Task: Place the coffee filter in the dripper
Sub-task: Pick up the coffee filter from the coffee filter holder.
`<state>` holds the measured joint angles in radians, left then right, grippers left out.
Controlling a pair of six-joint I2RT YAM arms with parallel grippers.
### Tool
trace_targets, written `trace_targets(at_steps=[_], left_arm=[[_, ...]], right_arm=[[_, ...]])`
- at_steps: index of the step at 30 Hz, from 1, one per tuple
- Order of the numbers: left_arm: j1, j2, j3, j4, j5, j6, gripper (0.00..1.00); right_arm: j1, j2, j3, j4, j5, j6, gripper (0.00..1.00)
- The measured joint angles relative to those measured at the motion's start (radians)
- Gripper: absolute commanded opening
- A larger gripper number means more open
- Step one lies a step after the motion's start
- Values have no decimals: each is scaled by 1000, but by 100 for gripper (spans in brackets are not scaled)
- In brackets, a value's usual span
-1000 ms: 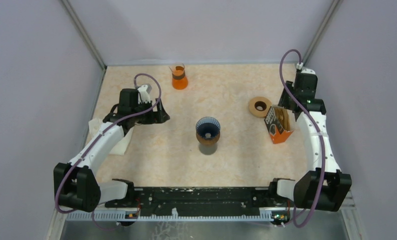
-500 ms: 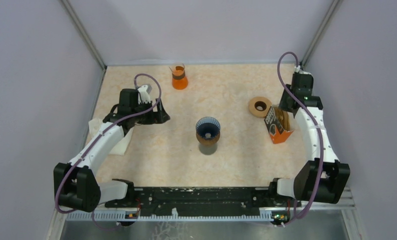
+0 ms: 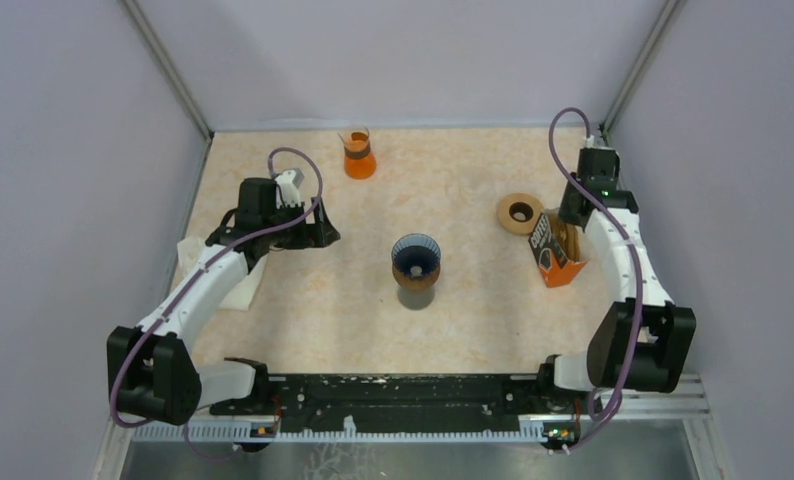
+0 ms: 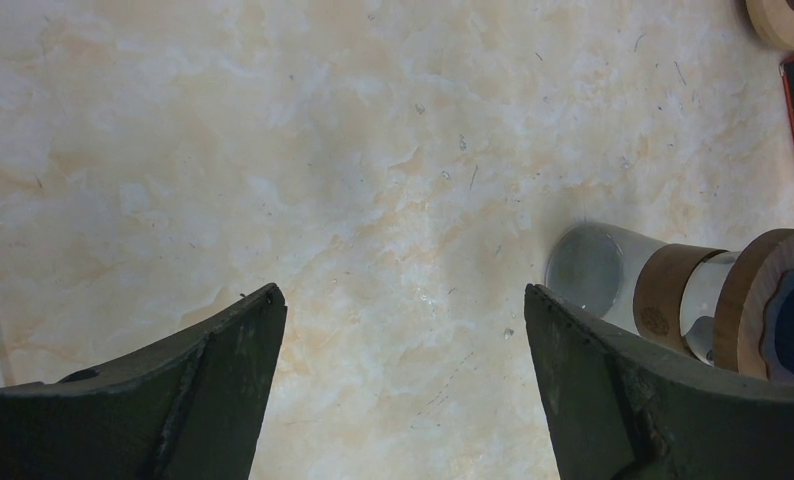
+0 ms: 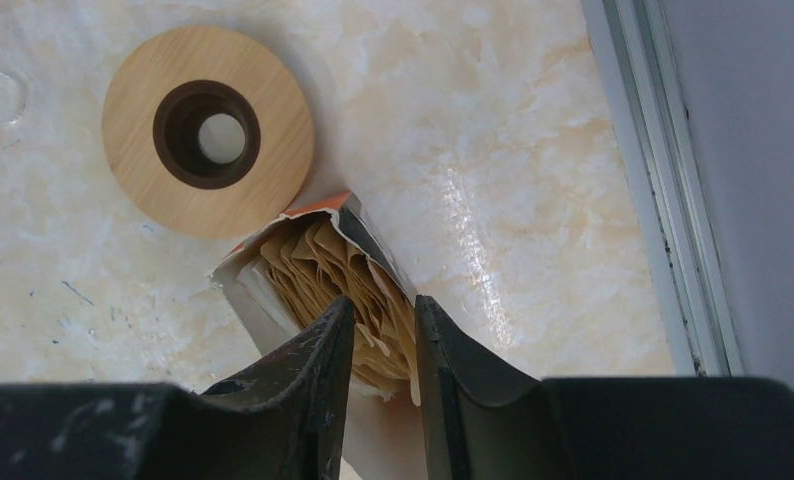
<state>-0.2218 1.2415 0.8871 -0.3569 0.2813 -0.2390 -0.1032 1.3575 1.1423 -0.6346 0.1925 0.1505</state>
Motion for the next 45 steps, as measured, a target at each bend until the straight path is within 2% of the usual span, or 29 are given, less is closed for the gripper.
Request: trace_targets(at_steps=[5,13,21,32,45], left_arm=[[0,0,0,0,0,0,94],[0,0,0,0,0,0,94],[0,-2,0,1,0,0,94],[0,-4,-3,4,10,0,94],[0,-5,-6,41,107,-6,94]], right_arm=[[0,13,-4,7,6,-3,24],[0,19,-4,10,18,-16,0],[0,6,-4,10,20,-19,0],[0,-114,31,-19,13,-19,0],[0,-241,103,-84,-35,-19,0]])
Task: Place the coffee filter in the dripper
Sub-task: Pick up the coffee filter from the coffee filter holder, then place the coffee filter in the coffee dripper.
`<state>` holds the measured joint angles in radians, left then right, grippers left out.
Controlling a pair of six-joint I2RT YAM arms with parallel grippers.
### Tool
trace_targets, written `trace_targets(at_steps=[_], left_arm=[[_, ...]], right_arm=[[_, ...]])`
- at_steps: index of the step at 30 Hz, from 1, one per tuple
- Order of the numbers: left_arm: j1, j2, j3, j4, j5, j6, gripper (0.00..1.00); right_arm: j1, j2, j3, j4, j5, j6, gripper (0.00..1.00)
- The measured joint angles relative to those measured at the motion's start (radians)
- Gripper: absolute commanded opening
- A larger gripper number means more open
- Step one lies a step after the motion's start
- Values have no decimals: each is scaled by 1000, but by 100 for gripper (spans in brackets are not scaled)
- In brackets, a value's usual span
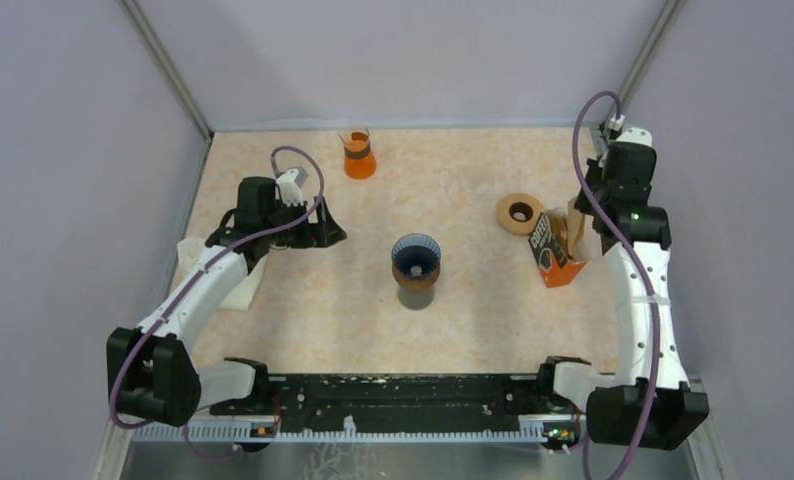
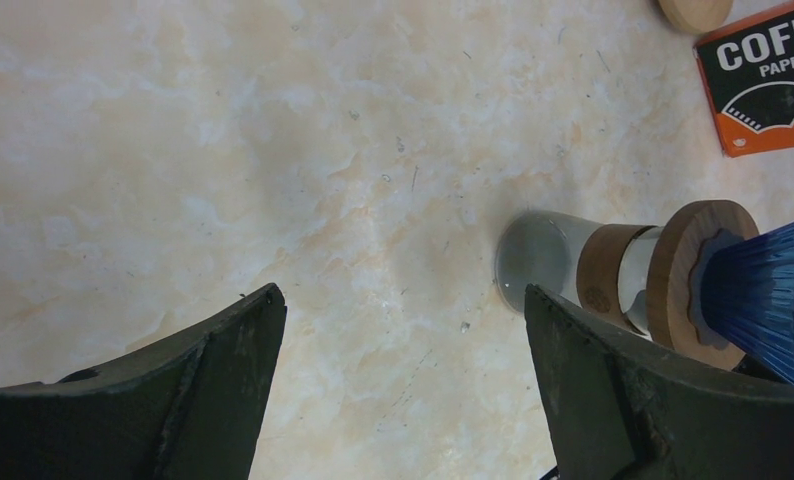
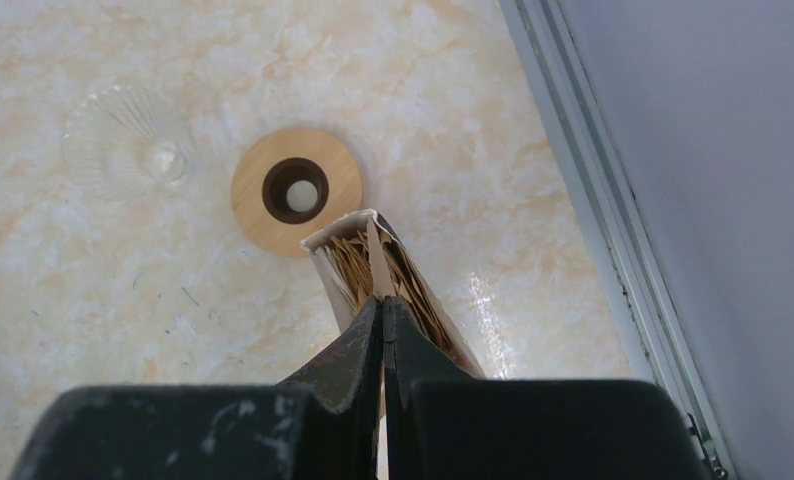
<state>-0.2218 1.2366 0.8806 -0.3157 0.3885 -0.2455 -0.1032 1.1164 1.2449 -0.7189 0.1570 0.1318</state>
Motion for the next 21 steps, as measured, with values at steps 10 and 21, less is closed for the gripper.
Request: trace_targets(at_steps=[10,21], left_arm=[[-11,-29,13,3,96,-30,93],[-43,-50,80,77,227,-79,93]], right_arm=[[0,-110,35,-14,-169,0,0],[12,-153,53,68,-500,97,0]])
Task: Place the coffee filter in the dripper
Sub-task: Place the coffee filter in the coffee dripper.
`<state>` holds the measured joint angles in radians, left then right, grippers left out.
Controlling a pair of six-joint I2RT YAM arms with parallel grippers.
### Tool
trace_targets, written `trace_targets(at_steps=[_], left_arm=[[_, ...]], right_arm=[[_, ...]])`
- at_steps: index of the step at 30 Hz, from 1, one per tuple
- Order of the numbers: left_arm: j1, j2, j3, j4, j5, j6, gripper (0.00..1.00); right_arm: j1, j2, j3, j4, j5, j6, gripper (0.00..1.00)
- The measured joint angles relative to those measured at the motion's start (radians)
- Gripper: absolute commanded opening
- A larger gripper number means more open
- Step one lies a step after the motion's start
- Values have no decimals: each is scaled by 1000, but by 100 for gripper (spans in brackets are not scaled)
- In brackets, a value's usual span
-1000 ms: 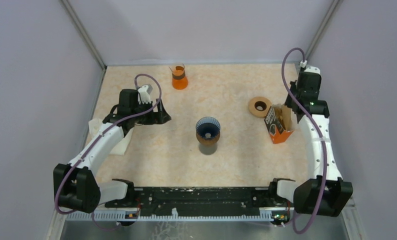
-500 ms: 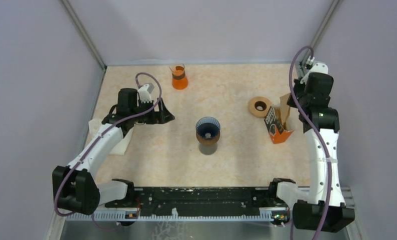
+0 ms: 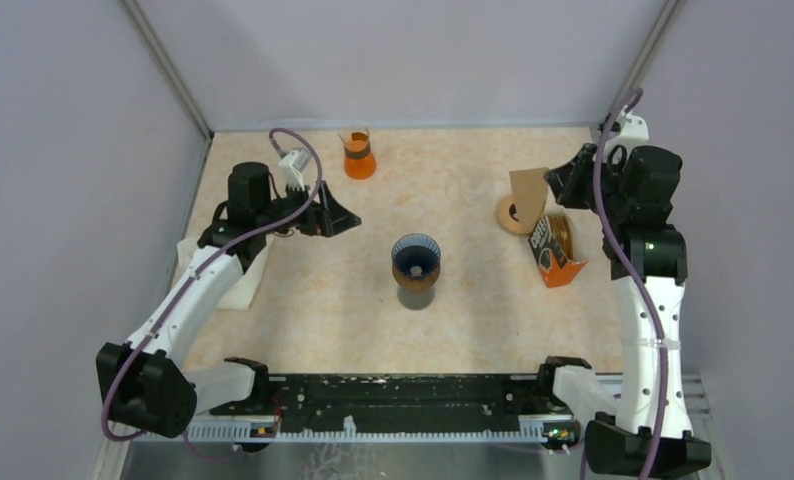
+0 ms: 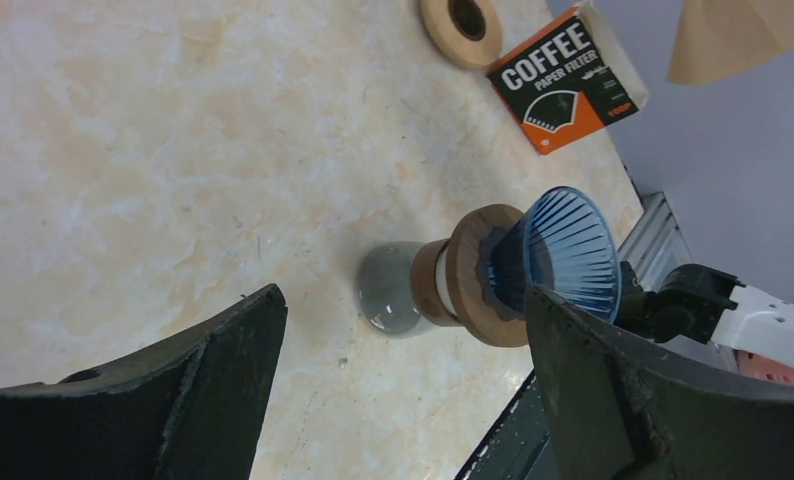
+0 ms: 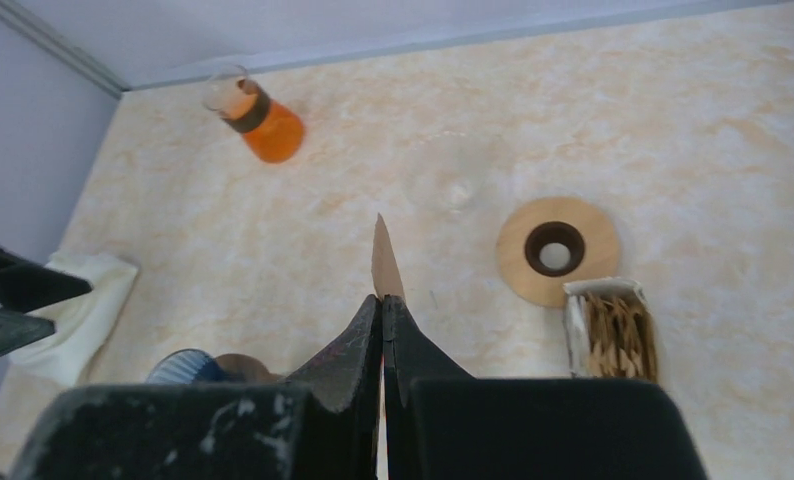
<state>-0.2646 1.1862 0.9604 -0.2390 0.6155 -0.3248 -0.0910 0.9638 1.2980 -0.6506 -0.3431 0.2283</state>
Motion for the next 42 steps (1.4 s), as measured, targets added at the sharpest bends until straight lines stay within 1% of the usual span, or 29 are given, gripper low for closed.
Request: trace_targets(at_steps=[3,10,16,20,24,32,42], left_arm=[[-4,0,16,32,41,-8,93],[-4,13,56,124,137,-38,91],[-5,42,96,188,205,-58,87],[-21,64,109,230,248,-74,84],[-52,85,126,251,279,-75,83],[-89,97,147,273,303,-63,78],[-98,105,156,278,340,-32,70]], right_arm=[[26,0,0,33,-60,33,0],[142,22,0,121,-160,109,0],[196,53,0,193,-219,160,0],[259,81,0,220,-238,170,0],[328,120,0,226,-247,169,0],[439,191,32,226,-257,165,0],[520,231,78,256,-287,164,0]])
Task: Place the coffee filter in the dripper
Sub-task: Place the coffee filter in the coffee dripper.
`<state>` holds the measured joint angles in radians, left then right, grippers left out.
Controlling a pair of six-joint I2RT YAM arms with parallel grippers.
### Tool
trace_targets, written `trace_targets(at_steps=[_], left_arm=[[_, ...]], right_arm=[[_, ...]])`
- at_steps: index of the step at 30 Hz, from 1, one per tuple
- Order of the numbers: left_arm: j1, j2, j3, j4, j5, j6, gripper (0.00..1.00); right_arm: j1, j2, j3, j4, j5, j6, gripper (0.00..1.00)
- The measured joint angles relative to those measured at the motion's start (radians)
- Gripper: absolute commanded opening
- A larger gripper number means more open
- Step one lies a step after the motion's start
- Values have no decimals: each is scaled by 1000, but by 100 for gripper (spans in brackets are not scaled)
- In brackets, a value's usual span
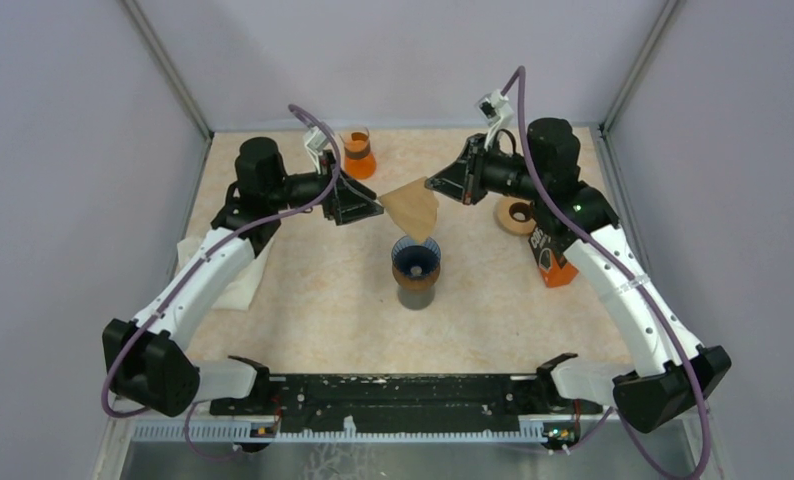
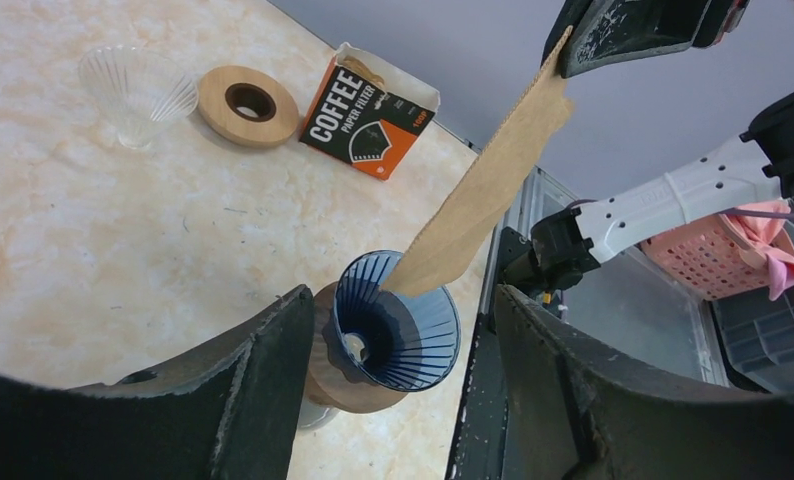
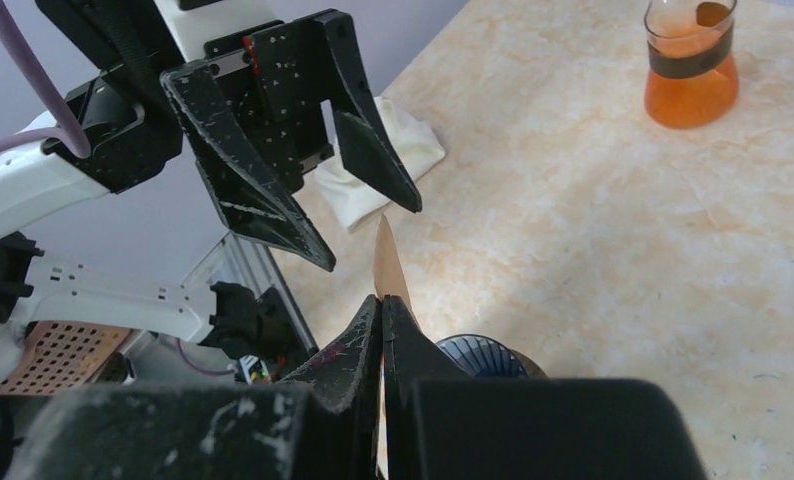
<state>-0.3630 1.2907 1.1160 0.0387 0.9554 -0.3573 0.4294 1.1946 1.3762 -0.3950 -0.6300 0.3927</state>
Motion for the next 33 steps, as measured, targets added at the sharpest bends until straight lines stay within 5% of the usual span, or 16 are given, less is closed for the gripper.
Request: trace_targets(at_steps=[9,23,29,33], left_arm=[[-19,14,0,17,58,6,51],[-24,14,-22,66,94,-1,3],[-24,5,-48,102,101,-17,0],[-23,-10,-68,124,102,-33,0]], right_arm=[[38,28,0,6,-11,-6,0],[46,33,0,14,-18,-7,0],[46,34,0,21,-13,-14,28],[45,21,-4,24,16,-37,36]])
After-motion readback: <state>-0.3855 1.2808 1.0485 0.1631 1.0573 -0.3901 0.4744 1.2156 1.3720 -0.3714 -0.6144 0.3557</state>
